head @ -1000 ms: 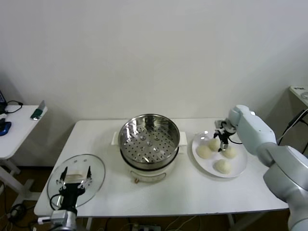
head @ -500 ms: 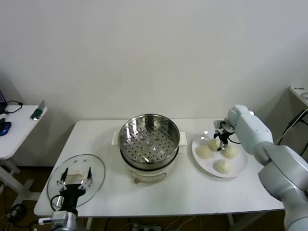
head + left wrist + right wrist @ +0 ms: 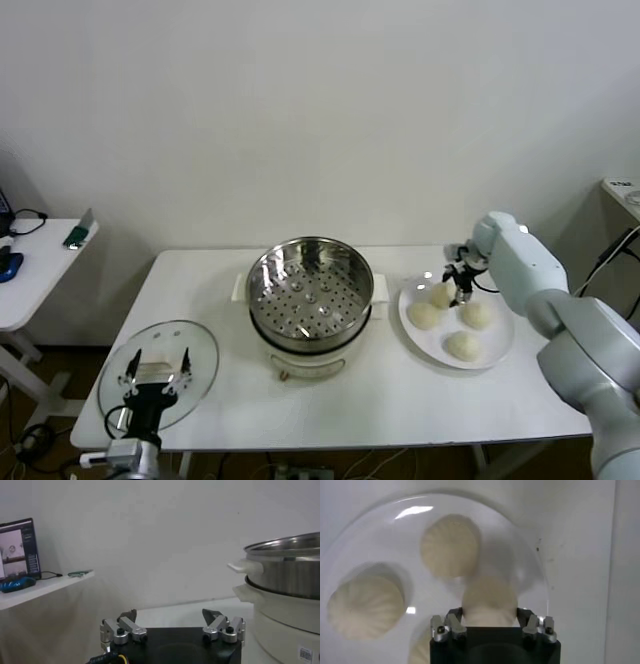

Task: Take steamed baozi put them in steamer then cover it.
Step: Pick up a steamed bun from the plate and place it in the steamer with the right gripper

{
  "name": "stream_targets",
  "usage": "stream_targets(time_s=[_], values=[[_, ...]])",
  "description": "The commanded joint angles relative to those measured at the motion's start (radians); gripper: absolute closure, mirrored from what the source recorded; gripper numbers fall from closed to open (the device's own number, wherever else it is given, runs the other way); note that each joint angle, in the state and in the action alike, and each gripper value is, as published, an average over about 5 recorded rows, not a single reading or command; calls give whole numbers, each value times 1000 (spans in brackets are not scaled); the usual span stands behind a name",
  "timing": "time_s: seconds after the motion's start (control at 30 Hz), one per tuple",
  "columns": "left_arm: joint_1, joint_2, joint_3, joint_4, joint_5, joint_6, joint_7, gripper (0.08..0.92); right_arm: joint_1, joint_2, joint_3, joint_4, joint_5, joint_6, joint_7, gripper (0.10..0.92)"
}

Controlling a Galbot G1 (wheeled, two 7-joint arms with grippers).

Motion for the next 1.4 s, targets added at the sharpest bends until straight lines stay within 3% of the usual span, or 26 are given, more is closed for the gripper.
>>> stream_targets(time_s=[0.03, 0.23, 0.33, 0.63, 0.9, 1.07, 1.4], values=[[6, -1, -1, -4, 0, -1, 0, 177, 31, -28, -69, 68, 86, 11, -18, 322], [24, -1, -5, -13, -5, -8, -1, 177, 157, -114, -316, 269, 327, -13, -63, 327], [32, -1, -5, -21, -7, -7, 1, 177, 241, -96, -381, 291, 372, 18, -82, 329], [47, -2, -4, -28, -7, -10, 2, 177, 466, 75, -558, 324, 563, 97, -122, 330], [59, 4, -10, -28, -16, -16, 1, 177, 529, 220, -605, 398, 596, 168, -156, 328], [62, 9, -14, -30, -22, -16, 1, 177, 509, 281, -649, 461, 501, 261, -148, 327], [69, 27, -32, -29, -48, -11, 1, 177, 342, 378, -613, 462, 4, 491, -12, 321]])
